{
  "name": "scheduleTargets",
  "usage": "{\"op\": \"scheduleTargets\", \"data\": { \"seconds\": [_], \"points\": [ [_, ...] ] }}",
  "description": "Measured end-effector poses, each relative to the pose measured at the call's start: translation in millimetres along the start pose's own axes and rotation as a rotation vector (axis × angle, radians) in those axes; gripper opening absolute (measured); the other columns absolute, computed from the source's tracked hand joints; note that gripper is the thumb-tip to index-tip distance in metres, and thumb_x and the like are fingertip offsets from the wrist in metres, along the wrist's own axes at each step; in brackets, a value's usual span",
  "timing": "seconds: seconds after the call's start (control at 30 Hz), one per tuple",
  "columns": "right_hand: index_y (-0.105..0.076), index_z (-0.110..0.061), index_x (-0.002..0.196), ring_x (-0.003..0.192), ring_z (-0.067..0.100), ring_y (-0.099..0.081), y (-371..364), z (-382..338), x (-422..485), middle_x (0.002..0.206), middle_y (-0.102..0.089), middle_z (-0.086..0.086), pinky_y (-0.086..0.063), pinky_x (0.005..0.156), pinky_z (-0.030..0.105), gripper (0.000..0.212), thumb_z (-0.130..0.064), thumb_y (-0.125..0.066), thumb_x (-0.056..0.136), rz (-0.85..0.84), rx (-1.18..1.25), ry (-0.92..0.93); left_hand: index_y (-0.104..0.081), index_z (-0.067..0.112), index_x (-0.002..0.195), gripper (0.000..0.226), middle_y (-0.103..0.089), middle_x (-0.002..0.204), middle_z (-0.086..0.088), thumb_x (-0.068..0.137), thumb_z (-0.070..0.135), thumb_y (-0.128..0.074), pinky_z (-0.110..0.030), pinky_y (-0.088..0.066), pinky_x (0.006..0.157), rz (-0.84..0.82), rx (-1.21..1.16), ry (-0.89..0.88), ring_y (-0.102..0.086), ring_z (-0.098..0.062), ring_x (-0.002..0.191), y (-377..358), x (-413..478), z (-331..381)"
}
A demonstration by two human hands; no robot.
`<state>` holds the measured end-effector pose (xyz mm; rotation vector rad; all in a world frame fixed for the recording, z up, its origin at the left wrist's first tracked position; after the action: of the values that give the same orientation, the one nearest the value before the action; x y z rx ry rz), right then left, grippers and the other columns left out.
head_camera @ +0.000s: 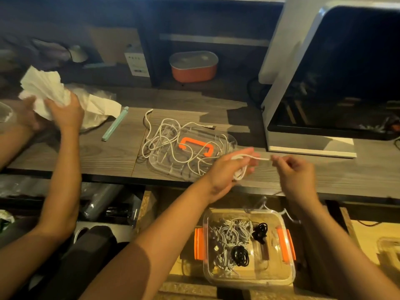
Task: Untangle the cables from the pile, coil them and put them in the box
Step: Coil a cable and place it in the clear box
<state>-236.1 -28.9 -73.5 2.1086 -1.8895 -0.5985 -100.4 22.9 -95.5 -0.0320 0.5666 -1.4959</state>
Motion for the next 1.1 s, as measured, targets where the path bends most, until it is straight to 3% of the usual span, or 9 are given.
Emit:
{"op": "scheduleTargets", "data": {
  "seconds": [0.07,0.23,0.5,0.63,0.7,0.77,0.87,0.97,1.1],
  "points": [
    [-0.063,-0.011,0.084,0.053,0.013,-0.045,-26,14,-15,0.066,-0.056,0.008,-0.037,0.048,0.024,0.024,-0.029,-0.051,0.095,-0.091,-0.01,-0.044,-0.046,0.012,0.134,0.035,-0.066,0.107,0.002,0.1,0.014,-0.037,-0.028,-0.038,0.099,-0.007,-0.081,-0.077,-0.054,-0.012,0.116,-6,2,12],
    [-0.064,-0.004,0.082,0.055,0.012,-0.046,-74,2,-46,0.062,-0.055,0.004,-0.036,0.052,0.028,0.031,-0.026,-0.047,0.097,-0.385,-0.084,0.077,-0.057,0.028,0.097,0.021,-0.049,0.067,0.005,0.099,0.016,-0.04,-0.029,-0.039,0.056,0.329,0.077,-0.178,-0.046,-0.008,0.056,17,14,16],
    [-0.07,-0.027,0.088,0.069,0.01,-0.063,-56,-28,-41,0.074,-0.069,-0.004,-0.053,0.065,0.036,0.011,-0.019,-0.063,0.086,-0.448,-0.498,0.488,-0.061,0.019,0.122,0.064,-0.057,0.129,-0.011,0.097,0.058,-0.017,-0.042,-0.038,0.101,0.294,0.961,0.007,-0.05,-0.028,0.121,10,12,16],
    [-0.056,-0.028,0.076,0.057,0.005,-0.053,-35,-44,-30,0.063,-0.057,-0.008,-0.041,0.053,0.021,0.021,-0.02,-0.075,0.075,-0.361,-0.285,0.441,-0.053,0.02,0.13,0.071,-0.058,0.126,-0.014,0.093,0.065,-0.013,-0.043,-0.039,0.102,0.095,0.734,0.126,-0.052,-0.026,0.119,1,4,0],
    [-0.056,-0.027,0.081,0.056,0.009,-0.052,-31,-43,-27,0.064,-0.058,-0.004,-0.04,0.051,0.025,0.025,-0.024,-0.078,0.07,-0.406,-0.246,0.383,-0.055,0.024,0.115,0.063,-0.063,0.076,-0.007,0.092,0.066,-0.013,-0.024,-0.046,0.063,-0.048,0.473,0.195,-0.058,-0.013,0.07,-12,-5,-5],
    [-0.063,-0.019,0.086,0.06,0.015,-0.058,-31,-41,-27,0.067,-0.063,0.001,-0.045,0.055,0.032,0.026,-0.03,-0.079,0.067,-0.483,-0.153,0.331,-0.053,0.018,0.091,0.062,-0.043,0.048,0.005,0.087,0.069,-0.018,-0.013,-0.026,0.04,-0.17,0.285,0.231,-0.037,-0.004,0.042,-23,-11,-7],
    [-0.068,-0.011,0.086,0.065,0.019,-0.066,-31,-40,-33,0.073,-0.07,0.006,-0.052,0.059,0.032,0.044,-0.046,-0.072,0.06,-0.587,-0.034,0.307,-0.052,0.016,0.076,0.063,-0.041,0.048,0.005,0.077,0.075,-0.03,-0.01,-0.021,0.036,-0.278,0.202,0.273,-0.035,-0.004,0.042,-30,-12,-13],
    [-0.068,-0.005,0.085,0.058,0.012,-0.065,-34,-35,-39,0.069,-0.07,0.005,-0.049,0.052,0.02,0.034,-0.033,-0.07,0.066,-0.641,0.057,0.276,-0.058,0.022,0.088,0.058,-0.047,0.053,0.0,0.086,0.072,-0.027,-0.011,-0.025,0.033,-0.284,0.237,0.284,-0.041,-0.011,0.046,-26,-8,-20],
    [-0.067,0.001,0.082,0.05,0.003,-0.06,-28,-26,-31,0.059,-0.066,0.0,-0.043,0.047,0.011,0.013,-0.011,-0.069,0.078,-0.431,0.194,0.179,-0.047,0.02,0.102,0.042,-0.055,0.07,0.001,0.094,0.057,-0.03,-0.014,-0.031,0.035,0.051,0.222,0.116,-0.053,-0.006,0.045,-10,-2,-8]
  ]
}}
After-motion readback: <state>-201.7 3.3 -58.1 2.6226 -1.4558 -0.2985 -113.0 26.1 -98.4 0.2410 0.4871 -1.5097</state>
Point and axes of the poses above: each hand's wrist, its own x-axis towards the middle knuckle, its own y-axis out of the back of the hand, z = x × y, the point moved 8 cm from there along x, towards the middle knuckle
